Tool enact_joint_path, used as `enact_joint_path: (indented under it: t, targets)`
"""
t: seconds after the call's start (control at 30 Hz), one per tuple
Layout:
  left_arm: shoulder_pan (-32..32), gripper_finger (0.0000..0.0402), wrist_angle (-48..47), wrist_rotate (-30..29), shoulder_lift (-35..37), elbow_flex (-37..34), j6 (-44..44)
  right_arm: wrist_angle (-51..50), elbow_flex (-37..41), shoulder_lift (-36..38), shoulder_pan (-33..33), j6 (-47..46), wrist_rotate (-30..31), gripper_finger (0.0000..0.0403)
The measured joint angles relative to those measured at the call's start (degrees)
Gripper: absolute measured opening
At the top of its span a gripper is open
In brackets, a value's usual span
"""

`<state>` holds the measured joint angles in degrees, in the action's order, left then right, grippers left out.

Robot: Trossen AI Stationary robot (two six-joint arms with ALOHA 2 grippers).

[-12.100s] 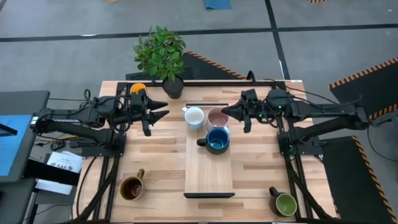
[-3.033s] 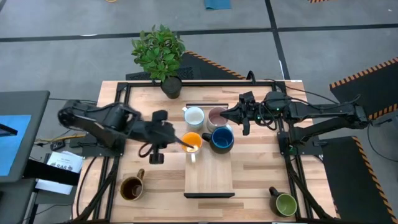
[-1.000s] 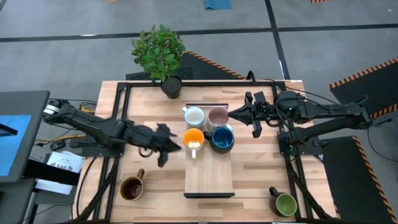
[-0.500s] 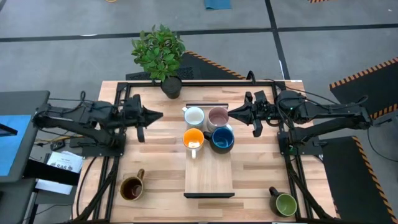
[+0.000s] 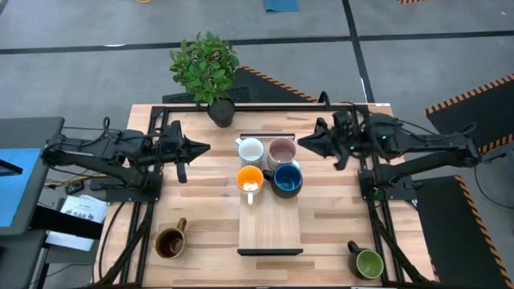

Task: Place coffee mugs
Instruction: Put the green mug on the shelf

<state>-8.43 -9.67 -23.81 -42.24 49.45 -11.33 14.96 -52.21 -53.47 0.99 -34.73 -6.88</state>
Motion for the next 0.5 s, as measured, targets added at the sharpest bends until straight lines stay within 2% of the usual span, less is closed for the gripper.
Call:
enact_joint_path:
  t: [0.13, 0.27, 0.37, 0.5]
  targets:
    - [-0.02, 0.0, 0.03, 0.0, 0.2, 0.0, 0.32, -9.66, -3.4, 1.5, 0.41, -8.8, -6.79, 0.0058]
    - [-0.02, 0.0, -0.04, 0.0, 0.2, 0.0, 0.35, -30.01, -6.37, 2.76, -2.83, -16.49, -9.89, 0.0065]
    - [-0.02, 0.0, -0.04, 0.0, 0.2, 0.0, 0.15, -45.16, -6.84, 3.36, -8.26, -23.42, -10.62, 0.0068]
    - [-0.02, 0.0, -0.02, 0.04, 0.2, 0.0, -0.99, -61.48, -6.88, 2.65, -19.25, -35.16, -9.74, 0.0068]
